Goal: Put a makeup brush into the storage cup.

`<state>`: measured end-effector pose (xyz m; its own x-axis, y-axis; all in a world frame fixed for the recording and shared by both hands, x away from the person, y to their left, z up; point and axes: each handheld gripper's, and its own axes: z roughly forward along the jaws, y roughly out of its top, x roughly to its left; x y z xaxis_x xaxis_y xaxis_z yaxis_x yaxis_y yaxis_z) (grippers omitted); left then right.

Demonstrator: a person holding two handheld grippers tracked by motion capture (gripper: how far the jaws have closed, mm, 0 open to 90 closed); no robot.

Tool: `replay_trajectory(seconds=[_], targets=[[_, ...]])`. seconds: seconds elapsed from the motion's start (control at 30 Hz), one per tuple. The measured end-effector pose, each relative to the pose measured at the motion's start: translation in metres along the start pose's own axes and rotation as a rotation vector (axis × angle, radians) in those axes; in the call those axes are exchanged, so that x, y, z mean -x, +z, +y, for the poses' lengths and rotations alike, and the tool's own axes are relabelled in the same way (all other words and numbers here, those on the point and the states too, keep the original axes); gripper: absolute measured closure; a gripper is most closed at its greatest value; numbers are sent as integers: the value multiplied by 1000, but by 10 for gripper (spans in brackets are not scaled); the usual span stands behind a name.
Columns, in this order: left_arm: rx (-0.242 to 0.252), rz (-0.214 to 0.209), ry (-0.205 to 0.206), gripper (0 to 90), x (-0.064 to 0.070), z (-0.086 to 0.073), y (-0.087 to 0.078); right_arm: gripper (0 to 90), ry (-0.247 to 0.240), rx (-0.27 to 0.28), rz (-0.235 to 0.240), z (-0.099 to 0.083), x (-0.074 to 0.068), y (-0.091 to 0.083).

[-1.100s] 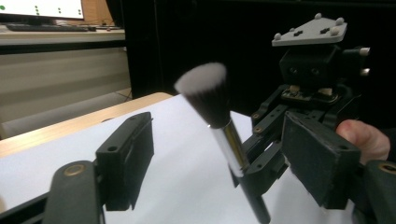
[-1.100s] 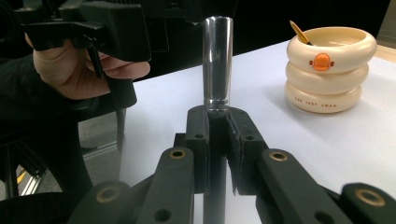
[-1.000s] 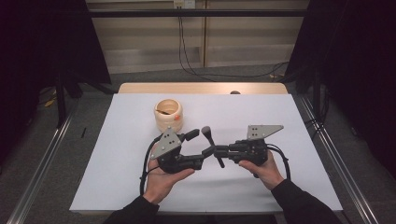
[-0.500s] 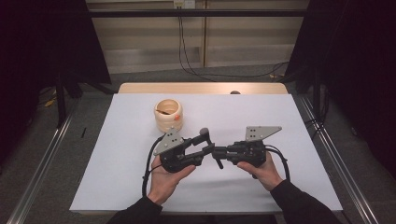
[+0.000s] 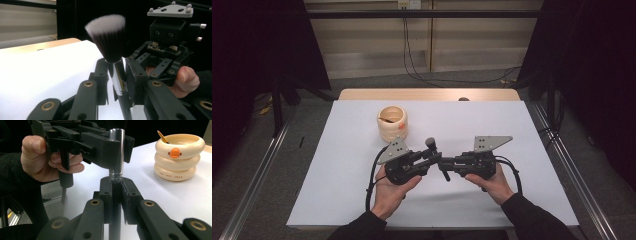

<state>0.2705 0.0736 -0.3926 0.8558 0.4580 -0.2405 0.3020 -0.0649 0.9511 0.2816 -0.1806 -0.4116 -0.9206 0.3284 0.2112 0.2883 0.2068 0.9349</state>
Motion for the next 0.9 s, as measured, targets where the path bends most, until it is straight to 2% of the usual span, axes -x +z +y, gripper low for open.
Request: replay_trajectory(seconds=[0.3,0.4,0.43,0.53,0.57,0.67,0.77,0.9], targets=[[-4,-26,-12,764,0,1,0,803,-5,-2,3,-1,-1,2],[-5,-20,-7,769,1,1,-1,801,-8,4,4,0,-1,3],[-4,-37,-2,773,0,2,0,799,-7,5,4,0,-1,3],[5,-42,-2,776,1,2,0,795,-9,11,9,-1,-1,2],[1,-30,-6,777,1,3,-1,794,-10,13,10,-1,-1,2],[4,-38,-5,778,1,3,0,788,-8,16,5,-1,-1,2],[-7,-19,8,778,2,3,-1,779,-10,15,0,-1,0,2],[-4,-15,7,779,1,3,-1,727,-3,20,-1,-1,0,1]])
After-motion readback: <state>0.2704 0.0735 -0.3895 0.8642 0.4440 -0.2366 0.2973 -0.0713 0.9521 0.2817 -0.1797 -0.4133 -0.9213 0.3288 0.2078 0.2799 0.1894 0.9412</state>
